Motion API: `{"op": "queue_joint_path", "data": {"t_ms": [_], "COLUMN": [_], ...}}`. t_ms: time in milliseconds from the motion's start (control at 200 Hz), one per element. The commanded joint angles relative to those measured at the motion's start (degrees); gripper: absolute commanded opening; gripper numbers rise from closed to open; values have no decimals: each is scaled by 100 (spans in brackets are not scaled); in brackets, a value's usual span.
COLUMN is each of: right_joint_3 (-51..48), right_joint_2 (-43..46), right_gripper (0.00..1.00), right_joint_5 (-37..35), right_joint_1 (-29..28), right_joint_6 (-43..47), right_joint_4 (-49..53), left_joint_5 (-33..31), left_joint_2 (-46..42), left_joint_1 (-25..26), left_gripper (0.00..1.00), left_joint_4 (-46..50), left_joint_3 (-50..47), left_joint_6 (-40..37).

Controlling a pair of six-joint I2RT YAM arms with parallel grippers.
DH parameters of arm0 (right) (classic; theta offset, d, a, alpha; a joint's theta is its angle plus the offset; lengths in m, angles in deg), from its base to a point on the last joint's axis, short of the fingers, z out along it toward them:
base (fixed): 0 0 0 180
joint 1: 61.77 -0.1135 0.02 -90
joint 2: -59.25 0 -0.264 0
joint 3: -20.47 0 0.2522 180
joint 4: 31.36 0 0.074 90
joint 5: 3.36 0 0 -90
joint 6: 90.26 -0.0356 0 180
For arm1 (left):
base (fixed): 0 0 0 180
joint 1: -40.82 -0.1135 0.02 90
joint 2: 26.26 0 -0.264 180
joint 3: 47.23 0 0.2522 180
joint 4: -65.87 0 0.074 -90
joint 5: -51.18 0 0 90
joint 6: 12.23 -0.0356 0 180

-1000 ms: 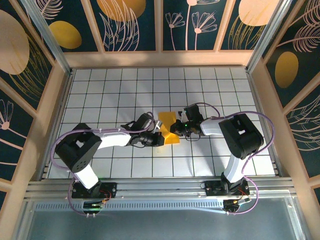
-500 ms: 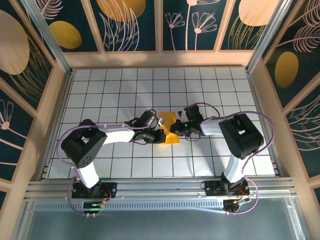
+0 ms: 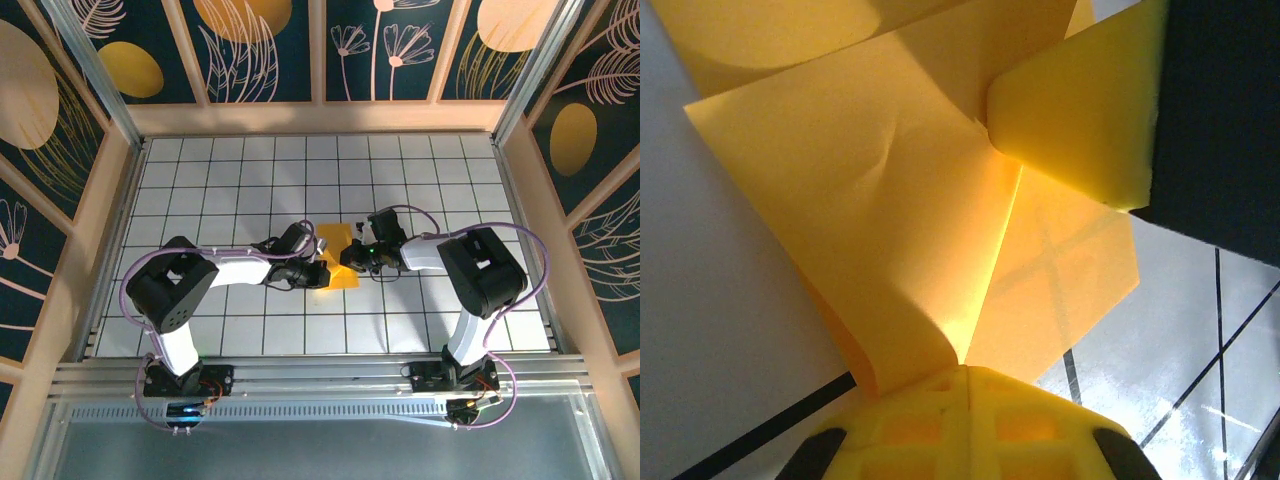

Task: Fold a paper plane with a square sheet of paper (fold left side to right side)
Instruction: Fold the triangle a second time at the center of the table.

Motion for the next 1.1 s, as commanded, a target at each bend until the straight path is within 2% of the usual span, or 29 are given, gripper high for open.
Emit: {"op": "queue_joint_path", "data": {"t_ms": [0,285,526,761,1096], "right_joint_3": [69,286,-163,-217,-71], "right_joint_2": [-211,226,613,344,21], "right_gripper": [0,0,0,0,0], "right_joint_5": [-161,-171,-241,-258,-607], "right_joint_1": [-102,-102,-199,-579,-588], "right_joint_6": [85,133,10,-150,101], "right_joint_4": [400,384,121,-227,62], "left_joint_5": [2,-146,-259,-313,-393], "left_joint_2": [133,161,183,212,179], "left_joint_1": [-33,-34,-40,-33,-33], "left_gripper": [4,1,0,0,0], "left_joint_4": [4,61,133,191,328], "left_joint_3": [-104,-222,-250,-232,-229], "left_joint_6": [-50,-26,-98,-145,-124]}}
